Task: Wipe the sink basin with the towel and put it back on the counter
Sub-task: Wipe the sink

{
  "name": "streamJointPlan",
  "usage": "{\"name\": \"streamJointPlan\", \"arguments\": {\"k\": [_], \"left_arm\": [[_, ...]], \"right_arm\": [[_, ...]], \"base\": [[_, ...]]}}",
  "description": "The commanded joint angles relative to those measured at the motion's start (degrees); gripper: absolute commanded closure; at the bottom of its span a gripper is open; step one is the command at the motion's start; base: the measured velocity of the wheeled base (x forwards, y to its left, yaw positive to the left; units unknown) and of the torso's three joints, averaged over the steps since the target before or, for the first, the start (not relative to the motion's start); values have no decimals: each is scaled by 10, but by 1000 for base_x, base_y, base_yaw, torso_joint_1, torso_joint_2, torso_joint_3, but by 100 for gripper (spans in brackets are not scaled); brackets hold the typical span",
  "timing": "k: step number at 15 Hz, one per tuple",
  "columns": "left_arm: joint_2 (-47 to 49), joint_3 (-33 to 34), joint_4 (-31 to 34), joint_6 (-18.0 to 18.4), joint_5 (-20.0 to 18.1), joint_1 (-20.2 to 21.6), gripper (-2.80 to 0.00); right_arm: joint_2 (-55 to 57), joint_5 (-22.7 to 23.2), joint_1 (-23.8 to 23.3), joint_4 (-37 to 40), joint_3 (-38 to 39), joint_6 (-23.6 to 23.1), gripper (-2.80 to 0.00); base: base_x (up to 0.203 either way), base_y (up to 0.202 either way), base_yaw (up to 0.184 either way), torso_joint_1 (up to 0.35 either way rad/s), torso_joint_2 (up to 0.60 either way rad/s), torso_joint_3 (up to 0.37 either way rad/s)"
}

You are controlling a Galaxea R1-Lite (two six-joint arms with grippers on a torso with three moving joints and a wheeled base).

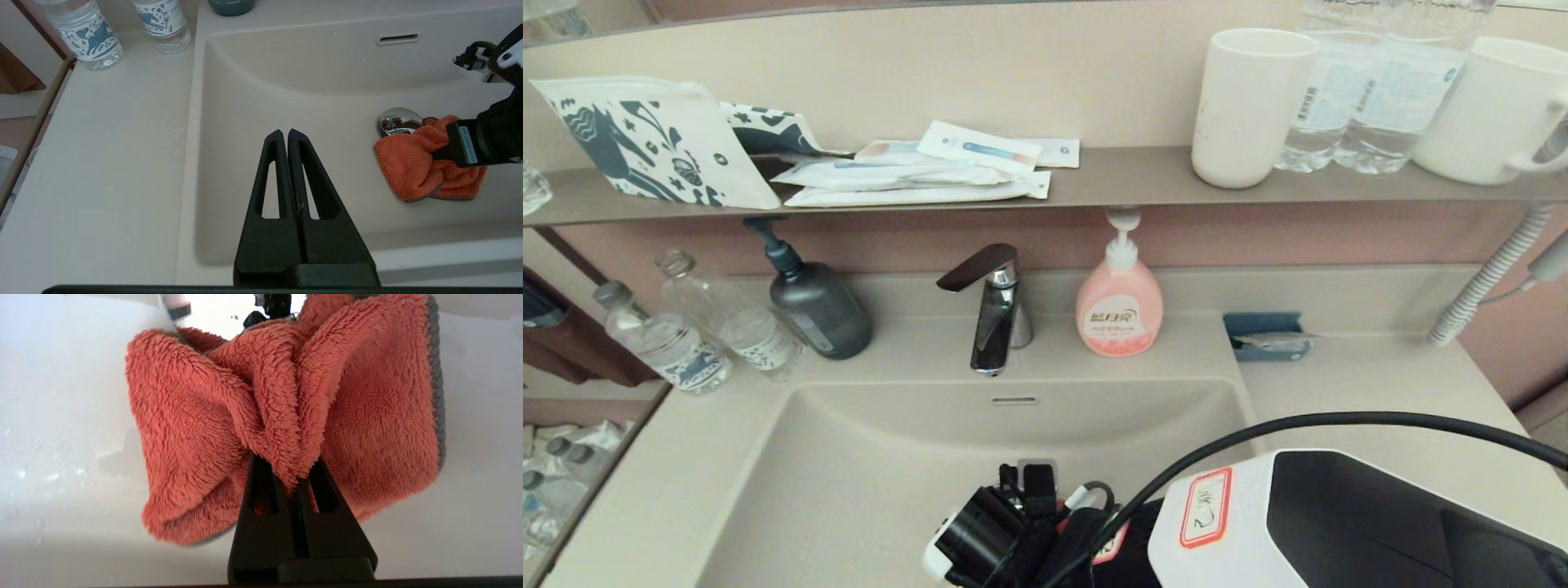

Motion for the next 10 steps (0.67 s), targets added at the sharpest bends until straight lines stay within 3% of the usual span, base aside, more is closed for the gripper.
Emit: {"name": "streamJointPlan", "arguments": {"k": [1, 6, 10], "left_arm": [[1, 0, 0, 1, 0, 0, 0], [1, 0, 0, 0, 0, 1, 0], [1, 0, 0, 0, 0, 0, 0]], "right_arm": [[-24, -3, 1, 1, -2, 2, 0], [-19, -1, -6, 12, -68, 1, 0], [7, 31, 5, 38, -131, 2, 0]], "base": [[0, 0, 0, 0, 0, 0], [0, 0, 0, 0, 0, 0], [0, 0, 0, 0, 0, 0]]}}
